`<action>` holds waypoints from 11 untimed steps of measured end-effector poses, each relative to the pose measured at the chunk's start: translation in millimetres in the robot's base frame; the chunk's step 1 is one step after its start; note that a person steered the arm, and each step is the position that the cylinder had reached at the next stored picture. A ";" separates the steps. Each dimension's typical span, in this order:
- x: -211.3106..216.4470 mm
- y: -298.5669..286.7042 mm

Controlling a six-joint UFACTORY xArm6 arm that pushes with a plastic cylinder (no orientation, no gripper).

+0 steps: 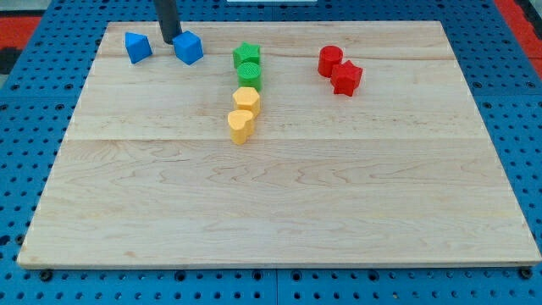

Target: Move the blue cube to the top of the green circle

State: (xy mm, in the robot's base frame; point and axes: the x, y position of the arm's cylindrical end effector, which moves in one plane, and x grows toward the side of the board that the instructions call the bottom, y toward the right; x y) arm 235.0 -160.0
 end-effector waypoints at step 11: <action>-13.2 69.6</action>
